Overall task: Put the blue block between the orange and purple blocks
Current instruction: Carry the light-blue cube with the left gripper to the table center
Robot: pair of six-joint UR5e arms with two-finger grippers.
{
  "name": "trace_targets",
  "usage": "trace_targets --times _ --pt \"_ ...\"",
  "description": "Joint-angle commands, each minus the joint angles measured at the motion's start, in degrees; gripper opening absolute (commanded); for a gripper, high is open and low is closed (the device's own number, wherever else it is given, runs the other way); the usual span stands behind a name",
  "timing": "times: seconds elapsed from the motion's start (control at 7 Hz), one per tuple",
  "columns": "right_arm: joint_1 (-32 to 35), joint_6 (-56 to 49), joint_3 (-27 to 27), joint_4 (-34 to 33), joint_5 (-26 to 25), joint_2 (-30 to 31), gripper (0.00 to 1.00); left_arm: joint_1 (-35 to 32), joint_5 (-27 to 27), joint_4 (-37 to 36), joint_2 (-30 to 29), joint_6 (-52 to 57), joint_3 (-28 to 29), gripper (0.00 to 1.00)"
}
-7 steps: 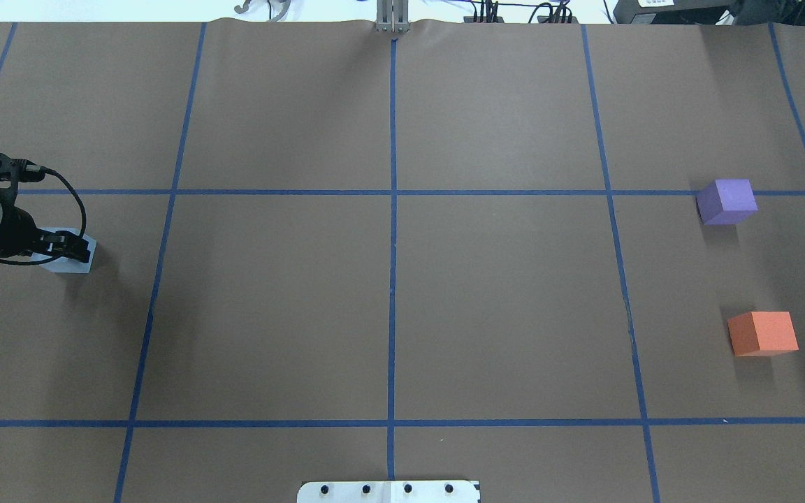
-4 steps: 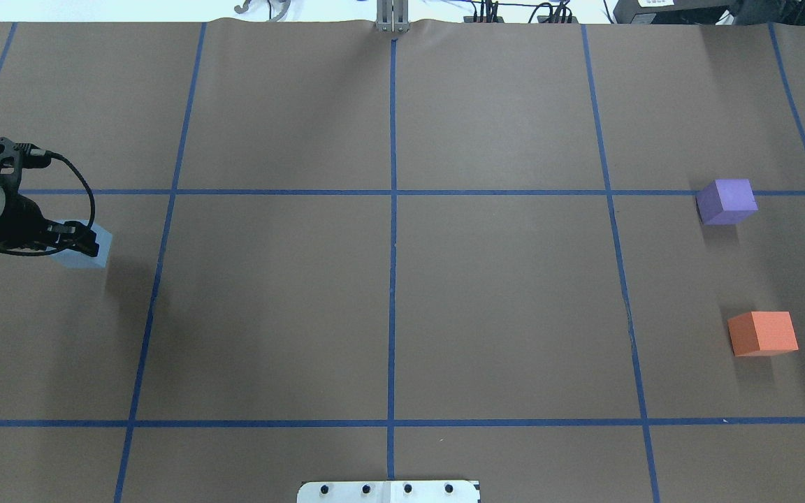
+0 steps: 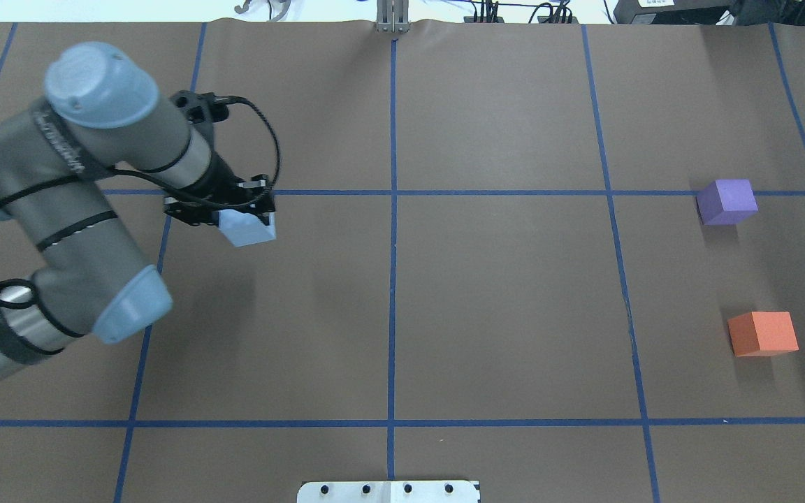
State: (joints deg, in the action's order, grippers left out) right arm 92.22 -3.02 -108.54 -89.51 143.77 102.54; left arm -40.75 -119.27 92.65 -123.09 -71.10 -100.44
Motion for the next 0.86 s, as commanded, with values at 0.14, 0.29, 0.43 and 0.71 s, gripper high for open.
trace_targets --times 0.14,0.29,0.43,0.71 --pt "-1.07 6.92 -0.09 -0.05 0.28 -2.07 1.00 6.47 5.80 3.03 -17.41 -5.37 17.59 0.00" --pt "-1.60 9.41 -1.22 -0.05 0.28 -2.08 1.00 8.91 10.15 6.72 -18.58 -5.28 21.47 0.00" --pt "-1.95 9.70 -1.41 0.04 0.11 -2.25 1.00 9.89 11.76 9.71 -19.72 -4.93 25.25 0.00" --pt "-4.66 15.90 -1.58 -0.13 0.01 -5.66 1.00 10.60 11.78 9.83 -20.26 -3.18 25.82 0.99"
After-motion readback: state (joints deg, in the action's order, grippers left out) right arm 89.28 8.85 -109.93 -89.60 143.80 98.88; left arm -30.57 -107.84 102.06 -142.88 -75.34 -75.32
